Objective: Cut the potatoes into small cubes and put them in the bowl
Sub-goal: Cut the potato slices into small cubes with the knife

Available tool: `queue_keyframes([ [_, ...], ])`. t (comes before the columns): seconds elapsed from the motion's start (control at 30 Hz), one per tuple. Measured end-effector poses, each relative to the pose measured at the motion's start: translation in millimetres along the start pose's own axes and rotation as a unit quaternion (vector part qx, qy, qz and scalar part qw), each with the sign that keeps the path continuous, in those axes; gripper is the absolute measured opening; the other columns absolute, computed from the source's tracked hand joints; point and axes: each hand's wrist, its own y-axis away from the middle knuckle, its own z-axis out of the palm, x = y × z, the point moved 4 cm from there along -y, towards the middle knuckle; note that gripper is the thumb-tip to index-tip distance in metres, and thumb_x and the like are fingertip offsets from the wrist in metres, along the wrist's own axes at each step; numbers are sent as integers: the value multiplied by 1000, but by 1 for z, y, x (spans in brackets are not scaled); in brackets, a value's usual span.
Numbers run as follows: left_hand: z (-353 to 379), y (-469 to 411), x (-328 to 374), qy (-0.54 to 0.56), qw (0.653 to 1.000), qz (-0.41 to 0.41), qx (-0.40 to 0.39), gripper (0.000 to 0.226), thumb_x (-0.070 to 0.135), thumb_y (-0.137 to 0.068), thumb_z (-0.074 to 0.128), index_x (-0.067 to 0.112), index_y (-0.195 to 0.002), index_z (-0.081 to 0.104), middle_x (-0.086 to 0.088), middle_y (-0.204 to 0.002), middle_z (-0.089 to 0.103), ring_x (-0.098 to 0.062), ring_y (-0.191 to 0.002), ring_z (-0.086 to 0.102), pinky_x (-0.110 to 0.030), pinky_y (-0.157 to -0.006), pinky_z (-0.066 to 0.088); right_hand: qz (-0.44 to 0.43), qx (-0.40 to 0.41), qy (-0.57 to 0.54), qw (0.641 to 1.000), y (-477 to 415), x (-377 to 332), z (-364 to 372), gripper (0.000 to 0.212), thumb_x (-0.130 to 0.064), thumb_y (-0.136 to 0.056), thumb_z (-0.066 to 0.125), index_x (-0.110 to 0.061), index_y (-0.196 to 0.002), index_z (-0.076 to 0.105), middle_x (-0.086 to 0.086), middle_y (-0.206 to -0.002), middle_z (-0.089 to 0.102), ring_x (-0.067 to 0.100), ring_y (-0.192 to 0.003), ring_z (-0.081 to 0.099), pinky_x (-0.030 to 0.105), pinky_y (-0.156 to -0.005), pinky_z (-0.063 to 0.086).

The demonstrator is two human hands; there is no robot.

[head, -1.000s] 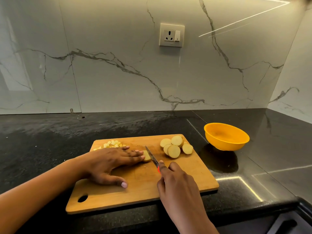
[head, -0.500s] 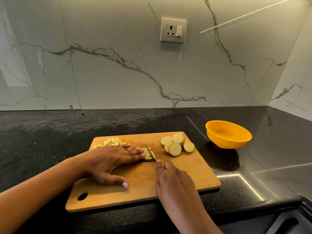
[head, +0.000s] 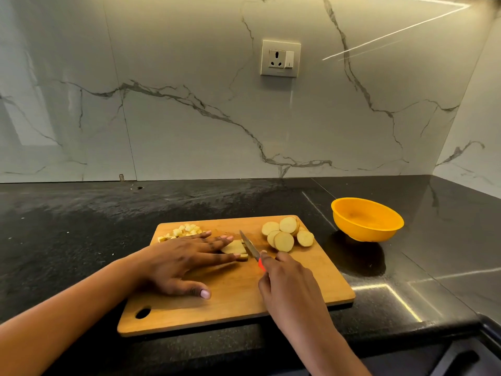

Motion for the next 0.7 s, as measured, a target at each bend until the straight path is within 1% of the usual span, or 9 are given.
queue_keyframes([
  [0.13, 0, -4, 1, -15, 1000, 7, -26, 74, 91, -68, 4, 64, -134, -16, 18, -152, -19, 14, -130, -30, -8, -99, -28, 3, 21, -8, 1000, 5, 5, -1, 47, -30, -100, 37, -27, -146, 30, -7, -119, 47, 9, -100, 52, 21, -82, 43],
  [0.23, -2, -5, 3, -14, 999, 8, -38, 73, 92, -65, 1, 66, -130, -19, 19, -151, -17, 21, -123, -33, -4, -95, -29, 5, 27, -18, 999, 7, 6, -2, 46, -31, -100, 37, -28, -146, 31, -8, -115, 47, 9, -98, 52, 21, -81, 42],
  [0.33, -4, -4, 6, -13, 999, 1, -44, 75, 93, -63, -1, 65, -130, -19, 20, -149, -18, 23, -120, -35, -4, -94, -29, 0, 34, -24, 999, 7, 4, -3, 46, -31, -100, 38, -28, -146, 32, -8, -115, 47, 8, -97, 51, 19, -79, 40],
  [0.43, -2, -2, 3, -18, 999, 1, -31, 74, 90, -68, 3, 62, -134, -17, 20, -152, -15, 15, -131, -26, -10, -101, -27, -9, 35, -25, 999, 7, 1, -5, 46, -31, -100, 37, -28, -146, 31, -8, -118, 47, 8, -99, 51, 18, -79, 40],
  [0.5, 0, -1, 0, -26, 1000, 1, -14, 81, 88, -73, 7, 50, -143, -9, 17, -155, -9, 10, -137, -19, -15, -106, -24, -19, 34, -25, 999, 9, -3, -6, 47, -31, -101, 37, -29, -147, 28, -8, -121, 47, 8, -100, 50, 17, -78, 39],
  [0.53, 1, 0, -1, -29, 1000, 0, -11, 83, 87, -74, 8, 45, -145, -4, 16, -156, -6, 10, -138, -16, -16, -107, -24, -23, 31, -26, 999, 10, -5, -6, 48, -32, -101, 37, -29, -147, 28, -8, -121, 46, 8, -100, 50, 17, -76, 38],
  [0.6, 1, 0, -1, -30, 999, 1, -11, 84, 86, -76, 9, 40, -146, 1, 16, -156, -2, 11, -138, -13, -16, -107, -23, -29, 23, -22, 999, 10, -8, -5, 48, -32, -101, 37, -29, -147, 27, -8, -121, 46, 8, -98, 51, 16, -74, 37],
  [0.7, 1, -1, -1, -24, 1000, 0, -15, 84, 86, -76, 10, 41, -146, 0, 17, -156, -1, 12, -138, -12, -15, -107, -22, -30, 13, -12, 999, 10, -11, 0, 48, -33, -101, 36, -28, -148, 27, -7, -120, 45, 9, -96, 52, 17, -75, 40],
])
